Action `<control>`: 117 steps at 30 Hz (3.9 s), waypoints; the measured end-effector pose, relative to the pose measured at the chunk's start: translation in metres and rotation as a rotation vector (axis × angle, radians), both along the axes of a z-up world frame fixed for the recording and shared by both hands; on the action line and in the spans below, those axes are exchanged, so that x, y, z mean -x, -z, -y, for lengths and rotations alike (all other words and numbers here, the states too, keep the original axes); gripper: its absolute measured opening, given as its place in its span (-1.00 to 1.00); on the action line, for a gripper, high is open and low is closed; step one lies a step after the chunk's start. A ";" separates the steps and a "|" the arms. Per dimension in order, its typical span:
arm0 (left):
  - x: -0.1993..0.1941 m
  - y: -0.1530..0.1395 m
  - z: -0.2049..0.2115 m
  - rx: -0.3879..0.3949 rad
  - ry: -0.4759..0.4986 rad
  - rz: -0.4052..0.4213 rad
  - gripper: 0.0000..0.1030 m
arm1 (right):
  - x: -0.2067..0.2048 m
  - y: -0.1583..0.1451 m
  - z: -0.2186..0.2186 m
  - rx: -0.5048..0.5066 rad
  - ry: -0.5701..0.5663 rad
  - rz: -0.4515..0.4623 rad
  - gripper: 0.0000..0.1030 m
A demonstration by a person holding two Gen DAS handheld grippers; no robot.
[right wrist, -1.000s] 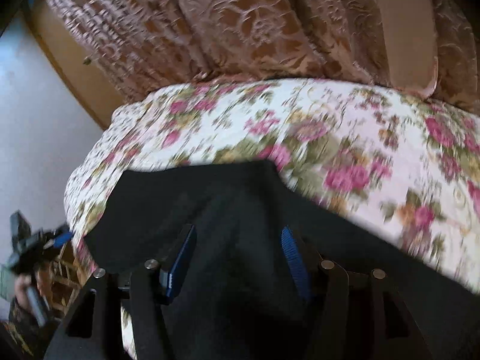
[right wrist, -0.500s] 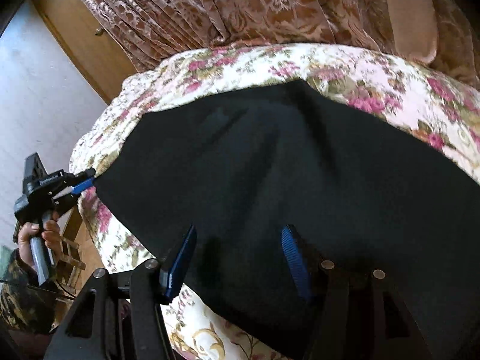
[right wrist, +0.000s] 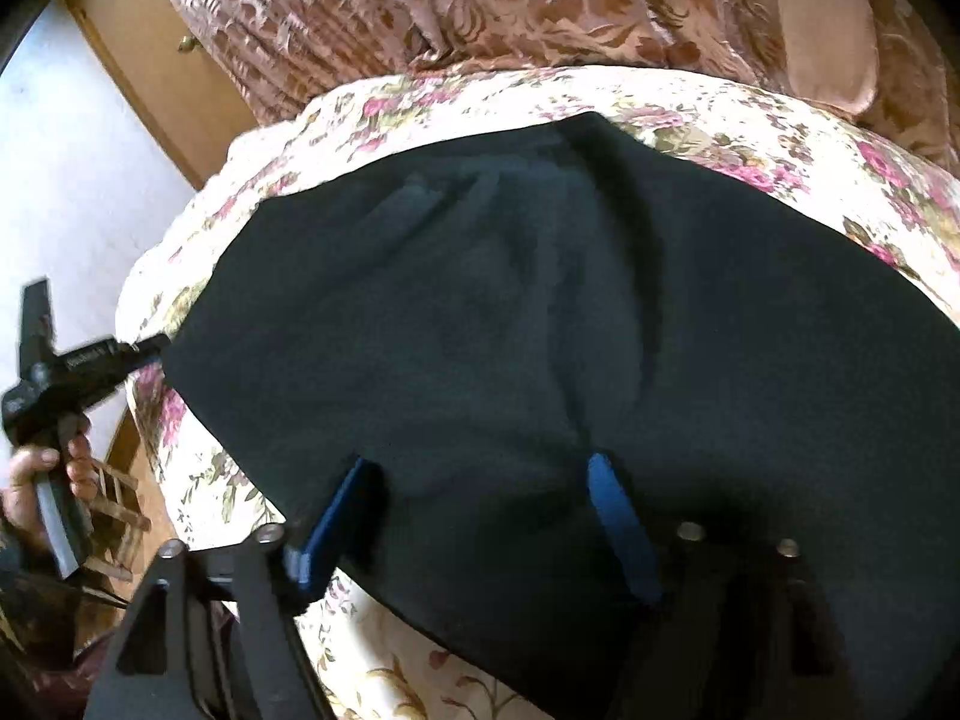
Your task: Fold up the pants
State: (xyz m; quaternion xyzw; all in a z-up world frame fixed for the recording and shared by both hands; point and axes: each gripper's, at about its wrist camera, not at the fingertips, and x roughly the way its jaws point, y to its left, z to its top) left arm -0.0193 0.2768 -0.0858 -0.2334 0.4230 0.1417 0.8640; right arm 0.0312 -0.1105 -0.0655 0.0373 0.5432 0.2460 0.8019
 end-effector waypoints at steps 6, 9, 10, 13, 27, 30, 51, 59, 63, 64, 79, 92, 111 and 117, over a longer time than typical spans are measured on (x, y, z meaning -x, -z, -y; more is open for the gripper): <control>0.019 -0.038 0.003 -0.134 0.005 0.068 -0.38 | -0.005 0.003 -0.015 0.009 -0.012 -0.043 1.00; 0.023 -0.049 0.014 -0.150 0.048 0.109 -0.38 | -0.005 0.002 -0.014 -0.002 -0.002 -0.045 1.00; 0.023 -0.052 0.020 -0.144 0.072 0.120 -0.38 | -0.003 0.002 -0.013 -0.003 -0.005 -0.040 1.00; 0.017 -0.055 0.042 -0.154 0.141 0.126 -0.38 | 0.003 -0.001 -0.008 -0.012 -0.012 -0.028 1.00; -0.005 -0.026 0.129 -0.185 0.397 0.099 -0.34 | 0.018 -0.036 0.054 -0.034 0.157 0.046 -0.43; -0.010 -0.018 0.133 -0.177 0.398 0.078 -0.34 | 0.024 -0.032 0.073 -0.029 0.206 0.035 -0.43; -0.017 -0.024 0.197 -0.282 0.471 0.107 -0.31 | 0.061 -0.001 0.145 -0.054 0.386 0.025 -0.64; -0.025 -0.021 0.241 -0.278 0.587 0.111 -0.30 | 0.064 -0.002 0.143 -0.053 0.385 0.035 -0.63; -0.026 -0.017 0.253 -0.274 0.619 0.110 -0.29 | 0.063 -0.002 0.144 -0.054 0.386 0.036 -0.63; -0.027 -0.016 0.256 -0.272 0.626 0.108 -0.29 | 0.063 -0.002 0.144 -0.055 0.387 0.035 -0.63; -0.027 0.012 0.271 -0.264 0.658 0.046 -0.26 | 0.064 0.001 0.150 -0.105 0.392 0.033 -0.64; -0.022 0.021 0.259 -0.182 0.640 0.057 -0.24 | 0.098 -0.028 0.253 -0.274 0.701 0.060 -0.45; -0.028 0.020 0.261 -0.170 0.613 0.019 -0.19 | 0.213 -0.001 0.474 -0.591 1.454 0.110 -0.11; -0.028 0.020 0.262 -0.173 0.613 0.017 -0.18 | 0.211 0.008 0.488 -0.618 1.469 0.119 -0.35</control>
